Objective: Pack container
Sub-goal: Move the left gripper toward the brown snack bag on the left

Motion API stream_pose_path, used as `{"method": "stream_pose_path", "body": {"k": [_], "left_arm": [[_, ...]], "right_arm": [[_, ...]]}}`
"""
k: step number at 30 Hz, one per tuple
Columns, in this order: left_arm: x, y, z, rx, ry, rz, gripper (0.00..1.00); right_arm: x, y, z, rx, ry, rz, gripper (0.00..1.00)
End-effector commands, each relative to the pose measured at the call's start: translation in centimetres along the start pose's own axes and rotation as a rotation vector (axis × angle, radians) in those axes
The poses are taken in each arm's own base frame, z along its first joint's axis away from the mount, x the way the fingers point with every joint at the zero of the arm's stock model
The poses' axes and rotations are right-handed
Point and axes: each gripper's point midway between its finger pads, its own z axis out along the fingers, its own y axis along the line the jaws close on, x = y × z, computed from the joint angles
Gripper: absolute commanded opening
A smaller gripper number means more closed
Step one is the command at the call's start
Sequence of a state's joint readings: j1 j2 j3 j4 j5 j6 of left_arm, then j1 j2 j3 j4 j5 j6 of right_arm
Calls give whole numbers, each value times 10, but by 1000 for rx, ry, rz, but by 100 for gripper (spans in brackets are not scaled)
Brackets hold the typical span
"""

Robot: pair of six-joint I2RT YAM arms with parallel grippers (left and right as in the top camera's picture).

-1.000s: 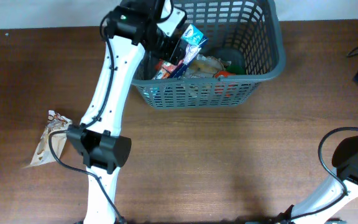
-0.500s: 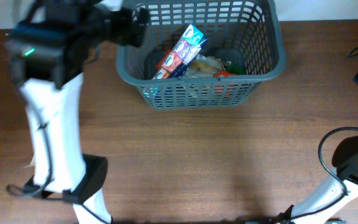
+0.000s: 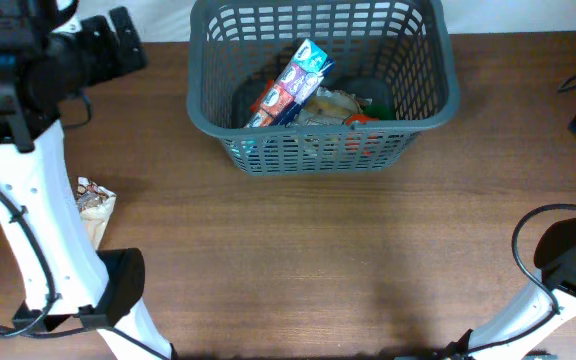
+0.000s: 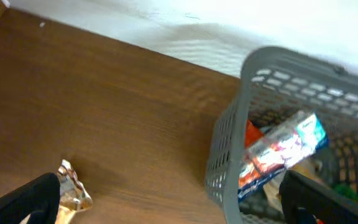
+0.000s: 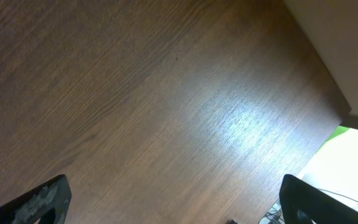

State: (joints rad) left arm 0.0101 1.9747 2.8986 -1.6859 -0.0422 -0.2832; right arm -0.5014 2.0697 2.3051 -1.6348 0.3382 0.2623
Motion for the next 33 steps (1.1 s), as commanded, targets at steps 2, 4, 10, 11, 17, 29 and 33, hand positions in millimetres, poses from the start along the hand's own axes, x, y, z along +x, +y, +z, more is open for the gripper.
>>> {"method": "stream_pose_path", "body": {"k": [2,4,10,11,17,29,33], "left_arm": [[-5,23,1,-47,-11,-201,99],[-6,34,2,-66,-12,-253,100],[6,56,17,-120,69,-108,100],[11,59,21,-130,97,-67,100],[43,101,24,-286,217,-42,100],[119,120,-52,-348,277,105,99],[131,121,-68,-338,228,168,99]], "right_arm": [[0,-1,1,3,3,14,99],[0,-1,1,3,3,14,99],[0,-1,1,3,3,14,99],[0,-1,1,3,3,14,99],[0,-1,1,3,3,14,99],[0,-1,1,3,3,14,99],[0,-1,1,3,3,14,99]]}}
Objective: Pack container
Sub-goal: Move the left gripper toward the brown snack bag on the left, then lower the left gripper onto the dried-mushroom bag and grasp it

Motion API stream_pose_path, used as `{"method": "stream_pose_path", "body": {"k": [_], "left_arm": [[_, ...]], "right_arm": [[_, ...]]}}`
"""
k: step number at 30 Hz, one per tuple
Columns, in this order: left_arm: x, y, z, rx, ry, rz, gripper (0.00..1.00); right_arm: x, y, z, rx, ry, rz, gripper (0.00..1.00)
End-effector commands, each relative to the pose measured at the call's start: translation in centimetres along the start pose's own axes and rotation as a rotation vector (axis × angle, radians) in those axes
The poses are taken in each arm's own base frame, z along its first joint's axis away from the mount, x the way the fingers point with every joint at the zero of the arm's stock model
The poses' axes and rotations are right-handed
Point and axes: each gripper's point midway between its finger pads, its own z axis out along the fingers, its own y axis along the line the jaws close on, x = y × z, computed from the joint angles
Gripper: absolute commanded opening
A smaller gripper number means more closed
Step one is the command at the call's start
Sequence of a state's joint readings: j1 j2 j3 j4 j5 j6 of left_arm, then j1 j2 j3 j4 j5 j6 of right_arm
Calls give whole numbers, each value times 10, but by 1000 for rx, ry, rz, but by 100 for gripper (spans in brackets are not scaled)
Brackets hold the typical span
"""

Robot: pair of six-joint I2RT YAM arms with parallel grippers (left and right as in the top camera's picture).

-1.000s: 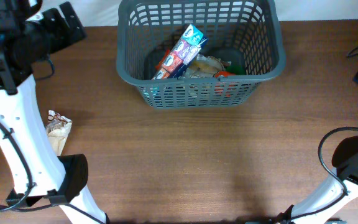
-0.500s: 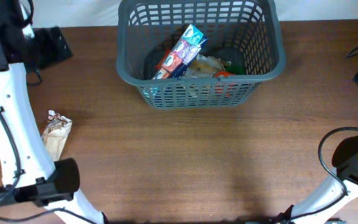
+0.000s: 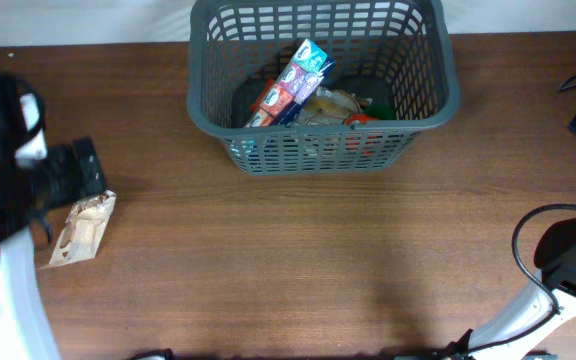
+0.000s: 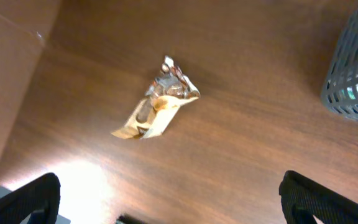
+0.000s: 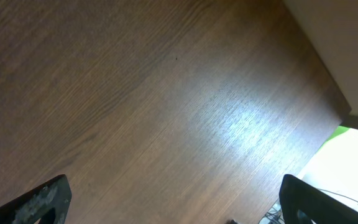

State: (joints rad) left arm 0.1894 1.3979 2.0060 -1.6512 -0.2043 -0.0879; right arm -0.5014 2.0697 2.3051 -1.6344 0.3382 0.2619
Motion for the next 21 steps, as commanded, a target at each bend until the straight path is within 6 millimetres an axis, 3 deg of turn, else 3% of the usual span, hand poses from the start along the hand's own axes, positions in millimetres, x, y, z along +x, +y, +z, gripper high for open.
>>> {"method": "stream_pose_path", "body": {"k": [1,7,16,21], "left_arm": [[15,9,-5,-31,-44,89,99],[23,16,19,-60,-107,170,99],[40,43,112,-70,94,130,99],[48,45,146,-57,215,122,99]], "right_arm": [[0,-1,1,3,4,15,99],[0,-1,1,3,4,15,99],[0,-1,1,3,4,15,99],[0,-1,1,3,4,15,99]]}}
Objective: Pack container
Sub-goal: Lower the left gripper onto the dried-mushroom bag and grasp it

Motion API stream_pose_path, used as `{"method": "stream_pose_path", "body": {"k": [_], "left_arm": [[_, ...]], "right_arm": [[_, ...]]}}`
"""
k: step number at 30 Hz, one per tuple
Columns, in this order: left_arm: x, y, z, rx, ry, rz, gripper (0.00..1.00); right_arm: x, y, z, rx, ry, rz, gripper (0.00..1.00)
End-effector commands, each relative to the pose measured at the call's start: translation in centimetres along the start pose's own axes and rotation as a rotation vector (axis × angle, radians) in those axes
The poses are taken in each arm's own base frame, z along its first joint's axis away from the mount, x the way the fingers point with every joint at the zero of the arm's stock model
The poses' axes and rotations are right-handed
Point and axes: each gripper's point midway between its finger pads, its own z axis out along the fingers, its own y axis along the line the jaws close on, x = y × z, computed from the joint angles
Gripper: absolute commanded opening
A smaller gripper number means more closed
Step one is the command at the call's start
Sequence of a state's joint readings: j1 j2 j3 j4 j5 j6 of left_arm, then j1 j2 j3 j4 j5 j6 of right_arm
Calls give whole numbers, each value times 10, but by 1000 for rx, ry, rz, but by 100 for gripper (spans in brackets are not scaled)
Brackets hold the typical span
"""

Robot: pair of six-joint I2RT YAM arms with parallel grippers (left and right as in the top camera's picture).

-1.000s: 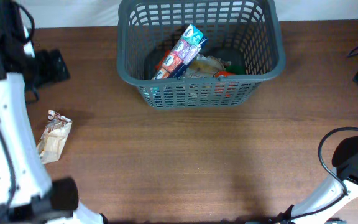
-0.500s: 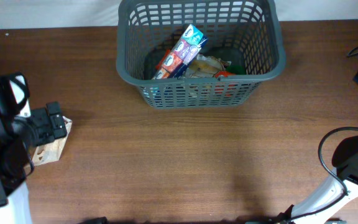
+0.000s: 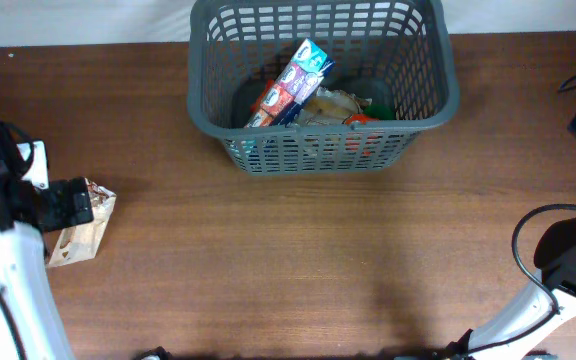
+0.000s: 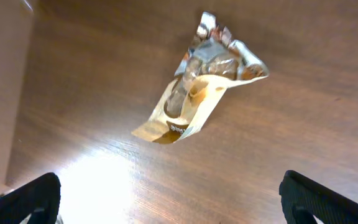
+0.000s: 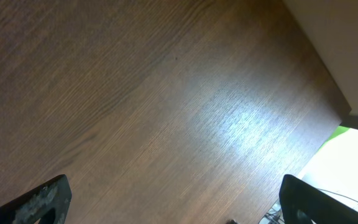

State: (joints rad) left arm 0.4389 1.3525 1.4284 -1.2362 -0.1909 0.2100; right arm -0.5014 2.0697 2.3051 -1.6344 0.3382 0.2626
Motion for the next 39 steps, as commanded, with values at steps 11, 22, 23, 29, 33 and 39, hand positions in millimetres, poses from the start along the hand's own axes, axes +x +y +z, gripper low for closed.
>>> {"method": "stream_pose_path", "body": {"k": [11,22,23,29,33,39], "left_arm": [[-10,-26,62,138,114,175,99],[-2,-50,80,300,145,344,99],[-2,-47,82,299,150,334,99],[7,-34,102,307,211,259,99],[18,-23,121,313,268,191,99],[30,-13,150,320,331,80,99]], "right_arm": [[0,-1,1,3,4,14,99],[0,-1,1,3,4,14,99],[0,-1,1,3,4,14,99],[0,-1,1,3,4,14,99],[0,-1,1,3,4,14,99],[0,-1,1,3,4,14,99]]}}
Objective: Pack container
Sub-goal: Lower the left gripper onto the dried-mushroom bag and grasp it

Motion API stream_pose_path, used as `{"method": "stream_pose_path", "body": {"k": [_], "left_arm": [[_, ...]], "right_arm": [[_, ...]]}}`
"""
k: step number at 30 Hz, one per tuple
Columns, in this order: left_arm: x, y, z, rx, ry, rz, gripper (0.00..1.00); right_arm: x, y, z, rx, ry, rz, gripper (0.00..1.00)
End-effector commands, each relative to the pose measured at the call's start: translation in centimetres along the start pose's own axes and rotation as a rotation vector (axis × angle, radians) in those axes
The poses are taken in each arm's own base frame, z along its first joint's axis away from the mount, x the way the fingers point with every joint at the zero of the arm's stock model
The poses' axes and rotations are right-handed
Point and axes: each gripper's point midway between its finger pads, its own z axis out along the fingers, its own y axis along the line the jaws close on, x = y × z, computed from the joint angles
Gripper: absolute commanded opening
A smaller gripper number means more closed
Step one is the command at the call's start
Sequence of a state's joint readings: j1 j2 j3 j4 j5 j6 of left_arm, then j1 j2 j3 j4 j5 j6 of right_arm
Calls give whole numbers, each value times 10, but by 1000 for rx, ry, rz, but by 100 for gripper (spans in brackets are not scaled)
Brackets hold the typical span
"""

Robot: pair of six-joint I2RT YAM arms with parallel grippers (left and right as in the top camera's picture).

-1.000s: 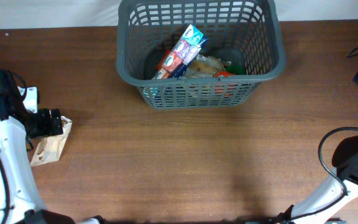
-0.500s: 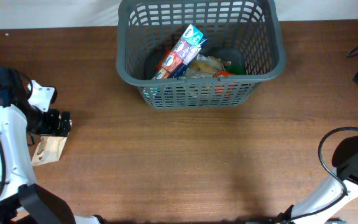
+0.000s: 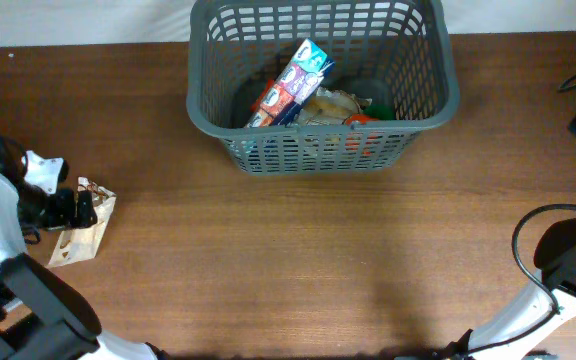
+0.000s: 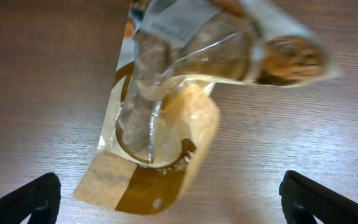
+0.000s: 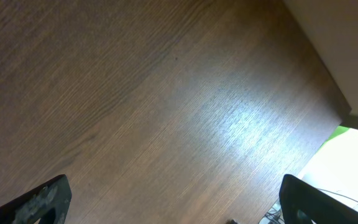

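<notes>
A tan and clear snack pouch (image 3: 80, 228) lies flat on the table at the far left. My left gripper (image 3: 68, 210) is low over it, open. In the left wrist view the pouch (image 4: 166, 124) fills the frame close up, between the two wide-set fingertips (image 4: 23, 199). The grey basket (image 3: 423, 95) stands at the back centre, holding a blue and red packet (image 3: 288, 82) and other wrapped items. My right gripper (image 5: 176, 205) is open over bare table near the right edge, its arm (image 3: 568, 270) at the right.
The table's left edge runs close to the pouch. A black cable and device lie at the far right. Bare wood table (image 3: 318, 260) spreads between the basket and the front edge.
My left gripper has dropped closer to the pouch, which now fills the left wrist view. It stays open. The pouch has not moved. The right arm is unchanged.
My left gripper was up near the basket's left side, open. It then stood over the pouch at the table's left, then lower, and now is close above it. The pouch and basket contents stayed put, and the right arm never moved.
</notes>
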State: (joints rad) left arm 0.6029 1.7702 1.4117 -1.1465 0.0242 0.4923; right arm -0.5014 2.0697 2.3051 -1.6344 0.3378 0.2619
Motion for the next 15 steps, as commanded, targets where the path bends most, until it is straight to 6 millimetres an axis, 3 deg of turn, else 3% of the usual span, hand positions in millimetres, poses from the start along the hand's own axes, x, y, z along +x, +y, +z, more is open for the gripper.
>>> {"method": "stream_pose_path", "body": {"k": [1,8,15], "left_arm": [[8,1,23,60,52,-81,99],[5,-13,44,160,71,-87,99],[2,-11,57,166,82,-87,99]], "right_arm": [[0,-1,1,3,4,15,99],[0,-1,1,3,3,15,99],[0,-1,1,3,4,15,99]]}}
